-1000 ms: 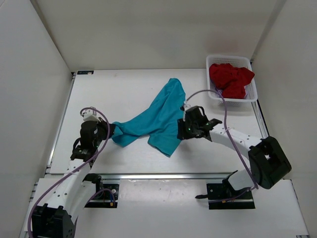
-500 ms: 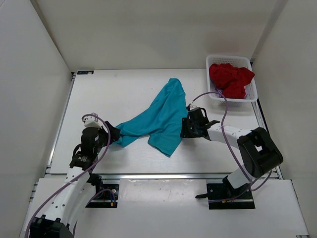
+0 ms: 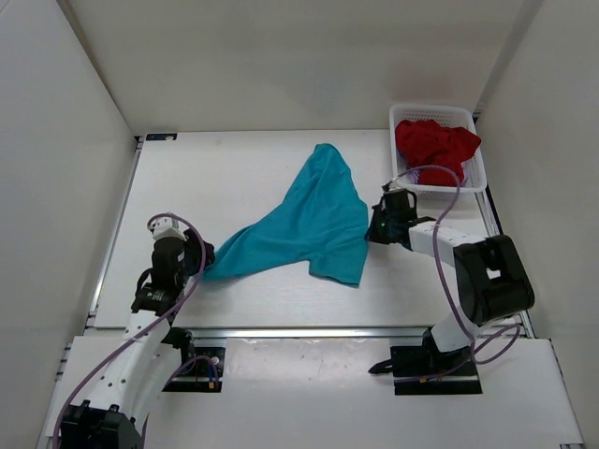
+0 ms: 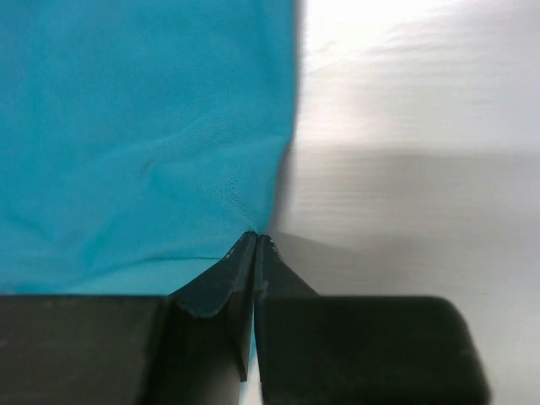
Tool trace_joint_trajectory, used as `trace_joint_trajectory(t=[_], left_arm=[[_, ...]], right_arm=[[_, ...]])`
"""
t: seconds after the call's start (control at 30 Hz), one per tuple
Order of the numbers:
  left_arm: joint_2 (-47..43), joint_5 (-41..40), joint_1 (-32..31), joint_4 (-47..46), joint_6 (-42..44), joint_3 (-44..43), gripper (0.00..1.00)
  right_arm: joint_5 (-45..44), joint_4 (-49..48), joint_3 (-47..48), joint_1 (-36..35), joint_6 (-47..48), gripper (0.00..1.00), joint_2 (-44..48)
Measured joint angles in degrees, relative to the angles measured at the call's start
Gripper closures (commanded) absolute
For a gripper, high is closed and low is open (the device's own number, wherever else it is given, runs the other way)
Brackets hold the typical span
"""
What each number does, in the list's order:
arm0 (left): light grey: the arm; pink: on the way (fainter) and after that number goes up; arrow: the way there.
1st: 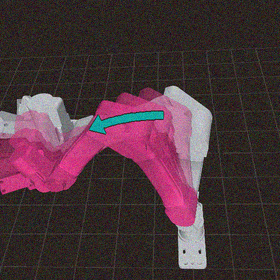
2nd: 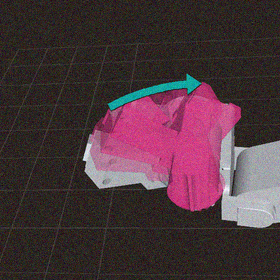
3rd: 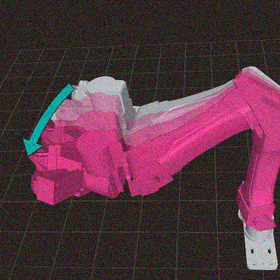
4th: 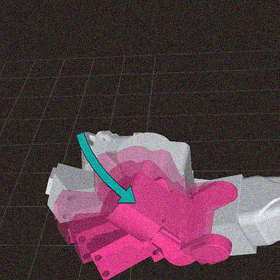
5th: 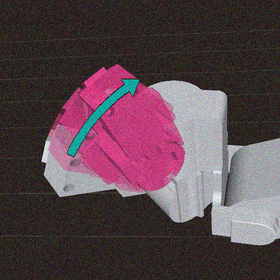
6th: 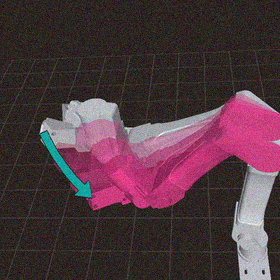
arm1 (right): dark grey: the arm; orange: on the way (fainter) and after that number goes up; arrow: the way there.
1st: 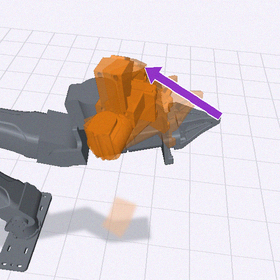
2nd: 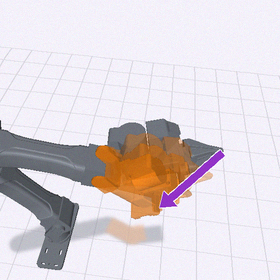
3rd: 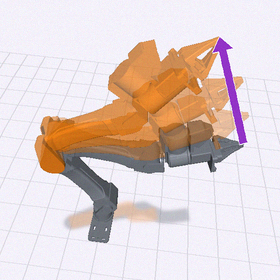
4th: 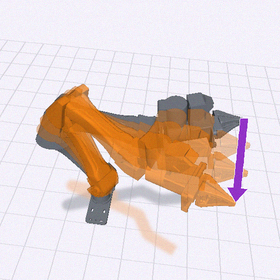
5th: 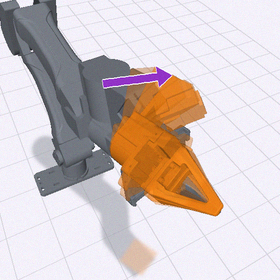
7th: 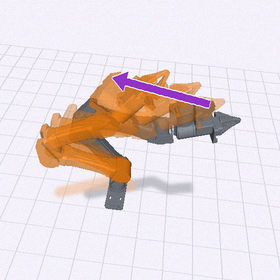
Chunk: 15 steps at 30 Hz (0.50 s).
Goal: Fold and stack the t-shirts
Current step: Flatten out the tshirt
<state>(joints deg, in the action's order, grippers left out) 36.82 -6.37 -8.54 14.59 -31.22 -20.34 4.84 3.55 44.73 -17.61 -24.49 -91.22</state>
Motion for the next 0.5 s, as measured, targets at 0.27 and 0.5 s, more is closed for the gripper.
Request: trace_joint_trajectory(t=[0.27,0.5], left_arm=[[2.8,-2.2,-0.3,-0.8,0.0,-0.3,0.33],[10.3,-3.3,-4.8,-0.5,0.4,-0.4,0.28]], right_arm=[[-0.9,0.4,-0.2,7.9,-1.1,0.64,8.0],[-0.5,1.6,-6.2,0.2,-1.2,0.65,17.5]])
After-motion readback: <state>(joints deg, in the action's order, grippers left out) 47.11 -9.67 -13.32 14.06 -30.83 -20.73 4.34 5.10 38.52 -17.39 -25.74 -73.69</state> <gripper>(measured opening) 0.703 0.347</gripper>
